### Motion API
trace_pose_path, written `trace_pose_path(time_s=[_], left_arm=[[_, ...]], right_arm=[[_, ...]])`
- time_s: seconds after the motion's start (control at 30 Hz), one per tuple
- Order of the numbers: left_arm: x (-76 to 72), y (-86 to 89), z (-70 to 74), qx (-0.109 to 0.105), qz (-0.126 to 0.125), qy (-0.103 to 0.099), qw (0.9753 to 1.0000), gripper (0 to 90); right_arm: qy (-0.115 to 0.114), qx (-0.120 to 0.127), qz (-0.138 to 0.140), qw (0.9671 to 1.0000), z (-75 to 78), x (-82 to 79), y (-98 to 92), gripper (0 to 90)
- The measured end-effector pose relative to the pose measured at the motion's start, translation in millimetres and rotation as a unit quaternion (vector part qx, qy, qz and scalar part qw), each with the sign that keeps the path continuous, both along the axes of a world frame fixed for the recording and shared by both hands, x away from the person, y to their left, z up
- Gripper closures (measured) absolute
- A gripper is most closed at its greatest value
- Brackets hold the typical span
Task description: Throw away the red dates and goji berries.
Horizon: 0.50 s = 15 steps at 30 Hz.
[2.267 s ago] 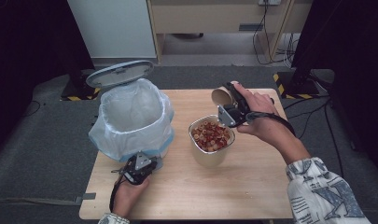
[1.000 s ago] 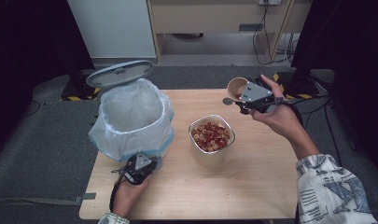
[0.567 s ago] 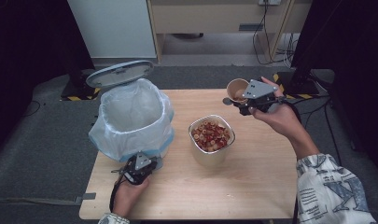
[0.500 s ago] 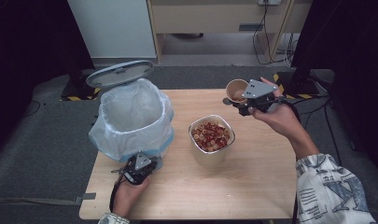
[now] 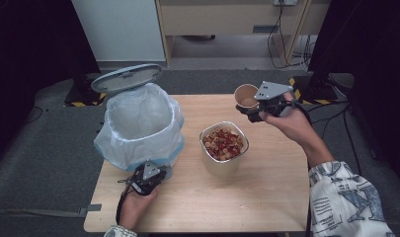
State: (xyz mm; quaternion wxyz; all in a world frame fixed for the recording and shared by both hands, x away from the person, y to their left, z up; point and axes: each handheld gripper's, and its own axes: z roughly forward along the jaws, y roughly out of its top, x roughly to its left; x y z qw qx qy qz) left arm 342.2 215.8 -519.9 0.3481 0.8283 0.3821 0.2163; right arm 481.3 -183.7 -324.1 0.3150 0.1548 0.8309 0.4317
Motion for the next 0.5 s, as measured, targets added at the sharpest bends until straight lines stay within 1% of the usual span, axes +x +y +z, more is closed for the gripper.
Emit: trace_pose_path(time_s=[0.1,0.13,0.27,0.37,0.5], left_arm=[[-0.2,-0.2,-0.2,-0.003,0.002,0.002,1.0000,89.5],[0.0,0.0,0.0,0.000,0.000,0.000,1.0000,89.5],[0.0,0.0,0.0,0.000,0.000,0.000,1.0000,89.5],[-0.3,-0.3,-0.2,-0.003,0.002,0.002,1.0000,89.5],[0.0,0.1,0.0,0.000,0.000,0.000,1.0000,89.5]], right_arm=[[0.010,0.012,0.000,0.9999,0.9,1.1,0.0,28.2],[0.014,0.017,0.000,0.9998,1.2,1.3,0.1,28.2],[0.026,0.035,0.002,0.9991,3.6,1.8,1.1,28.2],[0.031,0.042,0.005,0.9986,5.0,1.5,2.9,28.2],[0.037,0.047,0.006,0.9982,6.0,1.3,5.3,28.2]])
